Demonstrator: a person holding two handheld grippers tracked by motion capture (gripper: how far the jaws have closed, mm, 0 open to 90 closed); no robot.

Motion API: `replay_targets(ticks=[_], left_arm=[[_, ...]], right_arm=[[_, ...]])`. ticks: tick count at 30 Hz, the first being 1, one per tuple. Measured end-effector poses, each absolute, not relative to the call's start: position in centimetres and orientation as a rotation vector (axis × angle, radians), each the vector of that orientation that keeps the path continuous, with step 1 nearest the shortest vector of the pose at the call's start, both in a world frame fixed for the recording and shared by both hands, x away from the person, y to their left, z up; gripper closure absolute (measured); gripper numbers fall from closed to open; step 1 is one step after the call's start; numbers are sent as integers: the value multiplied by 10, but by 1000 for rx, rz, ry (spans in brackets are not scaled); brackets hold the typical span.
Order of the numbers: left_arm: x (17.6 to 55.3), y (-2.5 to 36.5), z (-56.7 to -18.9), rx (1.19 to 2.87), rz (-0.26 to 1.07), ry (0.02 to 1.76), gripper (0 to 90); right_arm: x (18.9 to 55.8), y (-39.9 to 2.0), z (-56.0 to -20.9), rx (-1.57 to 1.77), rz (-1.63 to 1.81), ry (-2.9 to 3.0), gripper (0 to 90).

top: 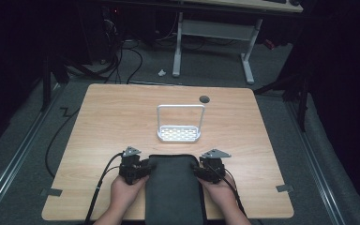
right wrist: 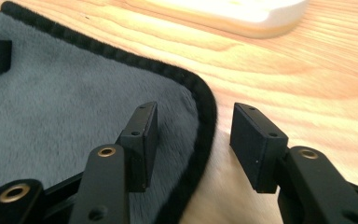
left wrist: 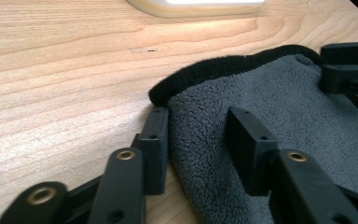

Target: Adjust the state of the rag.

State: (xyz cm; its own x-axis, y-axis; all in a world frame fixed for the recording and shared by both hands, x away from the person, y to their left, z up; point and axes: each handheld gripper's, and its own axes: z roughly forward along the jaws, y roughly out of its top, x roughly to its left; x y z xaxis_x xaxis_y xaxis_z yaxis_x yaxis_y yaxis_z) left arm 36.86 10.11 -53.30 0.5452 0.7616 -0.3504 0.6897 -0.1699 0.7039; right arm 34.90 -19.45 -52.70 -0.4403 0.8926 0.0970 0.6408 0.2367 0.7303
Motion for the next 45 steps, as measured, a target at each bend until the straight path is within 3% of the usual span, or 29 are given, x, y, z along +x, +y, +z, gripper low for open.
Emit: replay_targets(ticks=[4, 9, 18, 36, 45], left_arm=[[368, 100, -534, 1926, 137, 1148, 704], [366, 98, -536, 1937, 152, 1123, 768], [365, 100, -537, 1924, 132, 1122, 793], [364, 101, -537, 1920, 120, 1113, 784], [360, 101, -531, 1882, 152, 1087, 844]], right_arm=[[353, -189, -529, 1399, 1020, 2186, 541], [352, -186, -527, 1430, 1002, 2209, 632], [345, -184, -529, 1400, 1043, 2236, 811], [329, -185, -524, 1296, 1104, 2128, 828], [326, -188, -519, 1312, 1157, 2095, 828]])
